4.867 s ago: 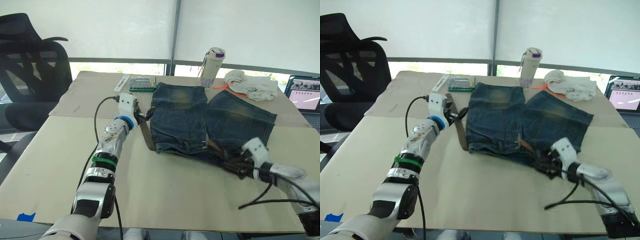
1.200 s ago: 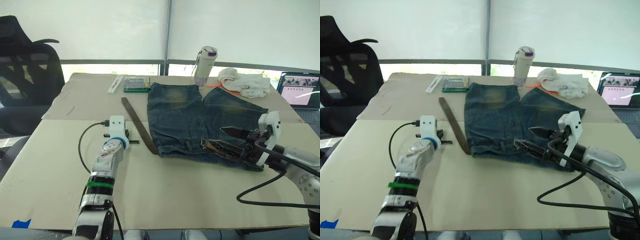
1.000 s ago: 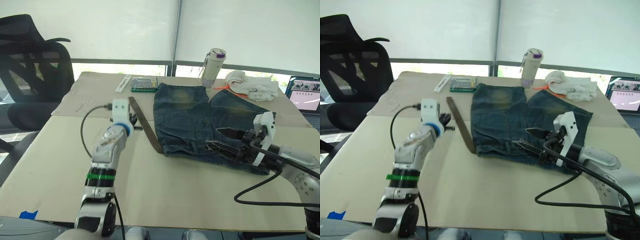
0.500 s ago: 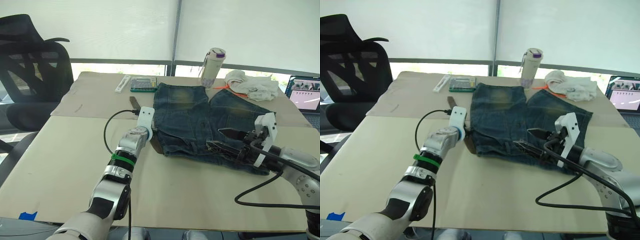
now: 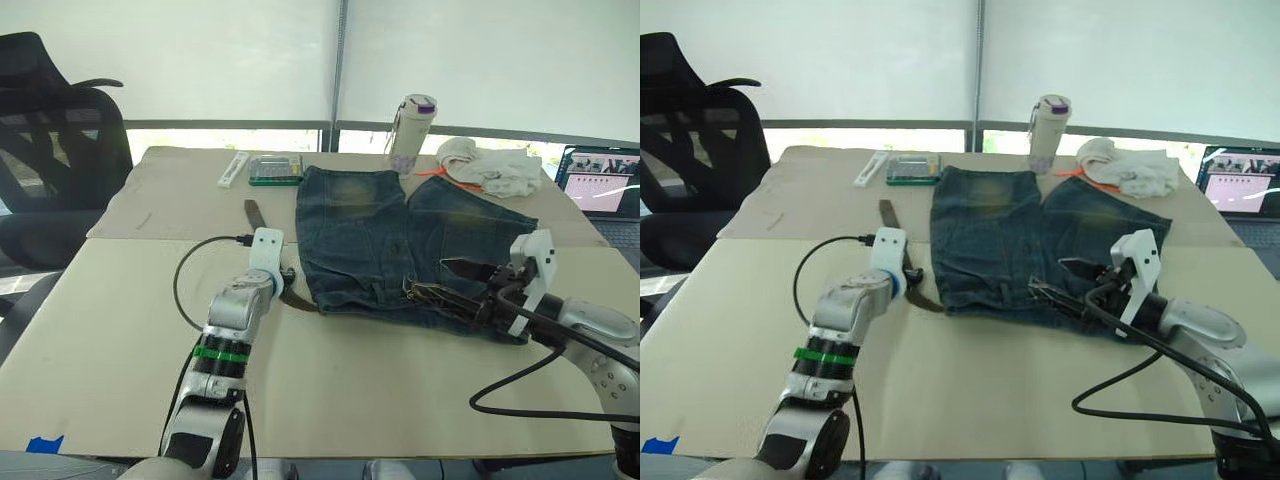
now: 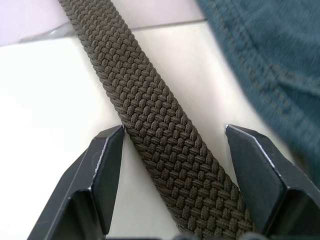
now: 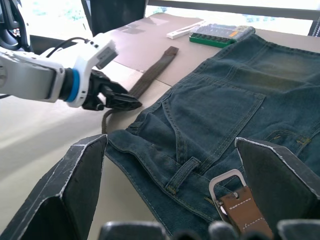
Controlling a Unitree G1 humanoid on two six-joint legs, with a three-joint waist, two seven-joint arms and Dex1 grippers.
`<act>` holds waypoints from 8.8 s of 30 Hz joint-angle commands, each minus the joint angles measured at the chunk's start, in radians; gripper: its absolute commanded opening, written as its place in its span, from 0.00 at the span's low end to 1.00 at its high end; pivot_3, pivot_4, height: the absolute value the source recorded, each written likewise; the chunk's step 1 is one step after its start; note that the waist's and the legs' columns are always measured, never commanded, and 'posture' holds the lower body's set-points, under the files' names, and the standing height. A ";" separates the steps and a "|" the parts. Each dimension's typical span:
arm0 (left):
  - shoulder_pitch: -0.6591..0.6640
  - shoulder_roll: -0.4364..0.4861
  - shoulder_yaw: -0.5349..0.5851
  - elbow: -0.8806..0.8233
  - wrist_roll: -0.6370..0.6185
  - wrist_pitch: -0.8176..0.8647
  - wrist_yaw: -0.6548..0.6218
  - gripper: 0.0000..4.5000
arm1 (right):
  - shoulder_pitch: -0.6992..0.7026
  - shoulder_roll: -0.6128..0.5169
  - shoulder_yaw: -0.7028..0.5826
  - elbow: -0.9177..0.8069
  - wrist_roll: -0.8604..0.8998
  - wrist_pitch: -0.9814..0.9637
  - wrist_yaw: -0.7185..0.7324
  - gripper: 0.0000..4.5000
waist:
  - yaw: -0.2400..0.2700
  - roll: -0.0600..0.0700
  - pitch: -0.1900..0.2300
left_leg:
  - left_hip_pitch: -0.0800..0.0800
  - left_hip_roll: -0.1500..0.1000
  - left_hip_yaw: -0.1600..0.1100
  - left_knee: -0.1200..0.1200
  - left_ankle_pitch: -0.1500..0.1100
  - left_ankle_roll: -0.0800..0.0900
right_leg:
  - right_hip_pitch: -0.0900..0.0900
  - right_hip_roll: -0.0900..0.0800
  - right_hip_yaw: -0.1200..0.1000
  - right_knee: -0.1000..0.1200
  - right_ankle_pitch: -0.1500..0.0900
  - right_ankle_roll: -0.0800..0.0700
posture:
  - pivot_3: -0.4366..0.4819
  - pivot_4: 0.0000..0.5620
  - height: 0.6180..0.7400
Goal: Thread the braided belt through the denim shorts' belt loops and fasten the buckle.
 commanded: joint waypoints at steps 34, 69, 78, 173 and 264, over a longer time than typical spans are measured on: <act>0.004 0.164 0.055 0.045 0.080 -0.341 -0.017 0.75 | -0.056 0.000 0.018 0.029 -0.041 -0.035 0.039 1.00 | 0.026 0.001 0.000 | 0.001 0.003 0.002 -0.003 -0.001 -0.002 | -0.002 0.001 -0.001 0.000 -0.002 -0.005 | 0.48 0.27 0.97; -0.462 0.221 0.064 1.140 0.088 -1.026 -0.315 0.01 | -0.099 0.030 0.005 0.029 0.015 -0.029 0.016 1.00 | 0.017 -0.001 0.001 | -0.001 0.000 0.001 -0.003 -0.001 -0.002 | -0.001 0.001 -0.004 0.001 -0.001 -0.003 | 0.48 0.27 0.97; -0.322 0.213 -0.113 0.744 0.258 -1.536 -0.318 0.01 | -0.181 0.170 0.007 0.043 0.078 0.055 -0.209 1.00 | 0.014 -0.001 0.001 | -0.004 0.001 0.002 -0.003 0.000 -0.002 | -0.003 0.001 -0.005 0.001 0.000 -0.002 | 0.48 0.27 0.97; 0.061 -0.066 0.161 -0.131 -1.160 -0.225 -0.135 0.00 | -0.234 0.459 0.068 -0.018 0.486 0.051 -0.769 0.25 | -0.018 0.001 0.001 | -0.008 0.003 0.011 0.002 0.001 -0.003 | -0.015 0.002 -0.002 0.013 -0.001 -0.003 | 0.48 0.27 0.97; 0.094 -0.342 -0.040 0.298 -0.569 -0.220 -0.192 0.00 | -0.100 0.508 -0.145 0.088 0.191 0.439 -0.601 0.15 | 0.048 0.009 -0.007 | 0.001 -0.006 -0.005 0.003 -0.006 0.013 | 0.005 -0.002 0.001 -0.001 -0.001 -0.003 | 0.48 0.27 0.97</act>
